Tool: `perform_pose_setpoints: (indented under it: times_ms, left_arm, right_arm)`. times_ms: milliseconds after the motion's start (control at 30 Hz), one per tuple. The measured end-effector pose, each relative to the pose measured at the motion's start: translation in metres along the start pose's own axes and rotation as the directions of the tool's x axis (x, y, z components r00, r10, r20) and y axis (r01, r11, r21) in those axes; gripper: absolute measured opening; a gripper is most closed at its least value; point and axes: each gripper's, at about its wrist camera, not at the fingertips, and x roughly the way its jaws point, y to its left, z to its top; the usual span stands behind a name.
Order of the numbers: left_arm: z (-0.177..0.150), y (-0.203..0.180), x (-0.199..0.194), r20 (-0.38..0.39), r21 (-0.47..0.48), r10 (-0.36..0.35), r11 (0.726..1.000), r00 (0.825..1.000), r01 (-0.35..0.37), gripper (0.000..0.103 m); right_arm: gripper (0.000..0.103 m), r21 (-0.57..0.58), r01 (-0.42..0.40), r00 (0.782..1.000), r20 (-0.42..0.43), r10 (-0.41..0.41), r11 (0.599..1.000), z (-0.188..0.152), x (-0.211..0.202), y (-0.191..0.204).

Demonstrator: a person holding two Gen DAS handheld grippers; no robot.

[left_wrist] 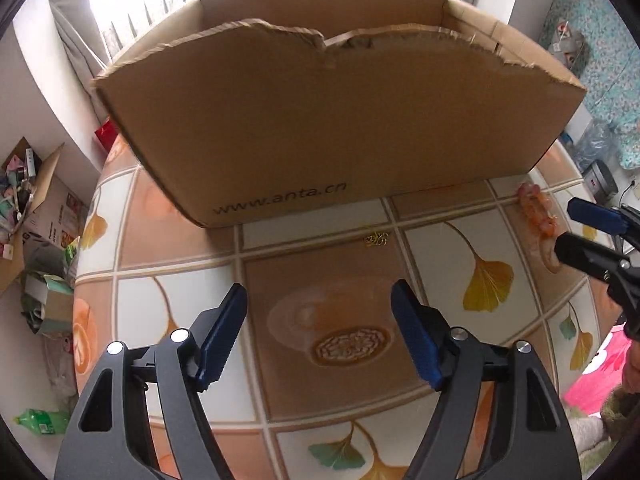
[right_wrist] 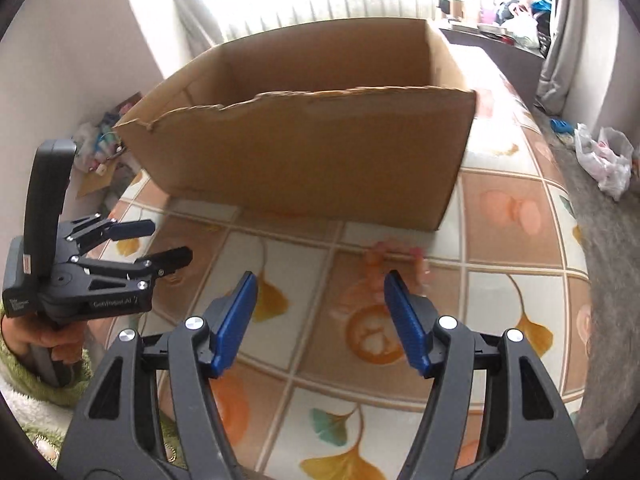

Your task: Organize jewelry

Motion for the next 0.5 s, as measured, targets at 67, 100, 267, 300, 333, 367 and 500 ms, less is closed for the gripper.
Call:
perform_pose_setpoints:
  times_ms: [67,100,267,300,333,367,500]
  left_arm:
    - [0.001,-0.002,0.004,-0.011,-0.006,0.004,1.000,1.000,-0.004,0.075]
    - [0.001,-0.003,0.005,-0.017,-0.011,0.009,1.000,1.000,-0.009,0.077]
    - [0.002,-0.006,0.010,-0.032,-0.025,0.026,0.999,0.999,-0.027,0.084]
    - [0.003,-0.005,0.011,-0.037,-0.029,0.027,0.999,0.999,-0.028,0.086]
    - [0.003,-0.005,0.011,-0.041,-0.033,0.029,0.999,0.999,-0.030,0.087]
    - [0.003,-0.005,0.012,-0.044,-0.035,0.029,0.999,0.999,-0.031,0.088]
    - [0.004,-0.004,0.014,-0.053,-0.045,0.032,0.998,0.998,-0.034,0.093]
  right_arm:
    - [0.060,0.001,0.007,1.000,-0.002,-0.007,1.000,0.000,0.003,-0.001]
    - [0.058,0.000,0.015,1.000,-0.006,-0.015,1.000,0.000,0.004,-0.003]
    - [0.049,0.036,0.028,0.999,-0.041,-0.027,0.999,0.007,0.014,-0.016]
    - [0.047,0.042,0.034,0.998,-0.048,-0.032,0.999,0.008,0.017,-0.018]
    - [0.044,0.045,0.037,0.998,-0.053,-0.034,0.998,0.008,0.019,-0.019]
    - [0.043,0.047,0.042,0.997,-0.059,-0.039,0.998,0.009,0.021,-0.020]
    - [0.035,0.047,0.062,0.994,-0.092,-0.057,0.997,0.010,0.030,-0.022]
